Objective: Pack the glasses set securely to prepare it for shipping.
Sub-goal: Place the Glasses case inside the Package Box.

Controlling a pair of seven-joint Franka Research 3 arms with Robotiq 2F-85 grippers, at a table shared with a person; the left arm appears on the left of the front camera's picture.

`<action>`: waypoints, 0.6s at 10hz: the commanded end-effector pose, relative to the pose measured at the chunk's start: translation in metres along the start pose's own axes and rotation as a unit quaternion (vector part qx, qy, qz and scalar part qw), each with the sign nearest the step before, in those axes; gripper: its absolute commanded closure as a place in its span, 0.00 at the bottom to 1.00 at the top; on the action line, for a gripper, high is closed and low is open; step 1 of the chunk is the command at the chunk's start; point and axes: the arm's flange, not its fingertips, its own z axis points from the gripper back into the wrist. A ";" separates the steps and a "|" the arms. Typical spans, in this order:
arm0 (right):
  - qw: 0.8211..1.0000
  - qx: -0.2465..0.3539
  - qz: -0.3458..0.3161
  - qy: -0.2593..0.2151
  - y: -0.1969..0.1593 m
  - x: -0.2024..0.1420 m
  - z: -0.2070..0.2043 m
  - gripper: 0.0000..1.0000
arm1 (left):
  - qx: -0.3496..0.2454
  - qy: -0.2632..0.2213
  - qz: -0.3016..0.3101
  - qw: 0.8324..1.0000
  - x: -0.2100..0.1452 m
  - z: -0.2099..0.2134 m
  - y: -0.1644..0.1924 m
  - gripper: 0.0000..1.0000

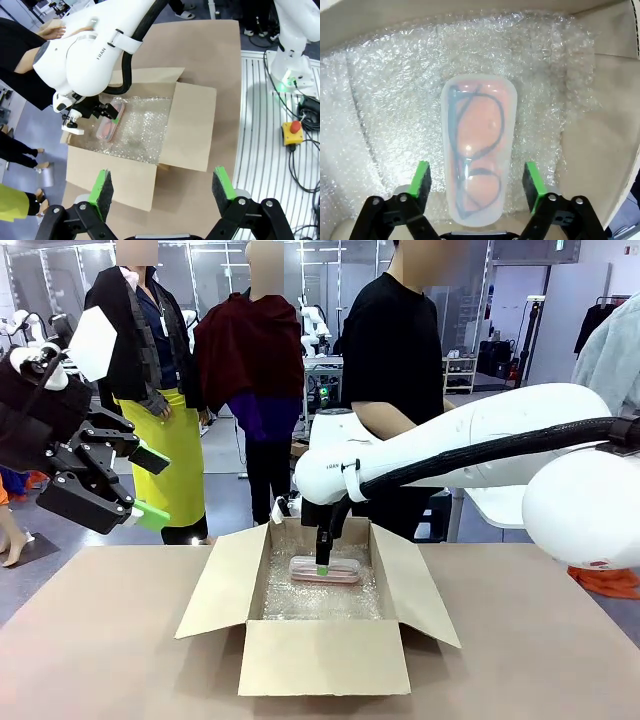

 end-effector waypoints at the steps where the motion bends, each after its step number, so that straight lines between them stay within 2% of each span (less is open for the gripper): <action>1: 1.000 -0.002 0.001 -0.001 -0.001 0.001 -0.004 0.00 | -0.006 0.003 -0.001 1.000 -0.001 0.002 -0.001 0.00; 6: 1.000 -0.002 0.001 -0.001 -0.001 0.001 -0.004 0.00 | -0.006 0.003 -0.001 1.000 -0.001 0.002 -0.001 0.00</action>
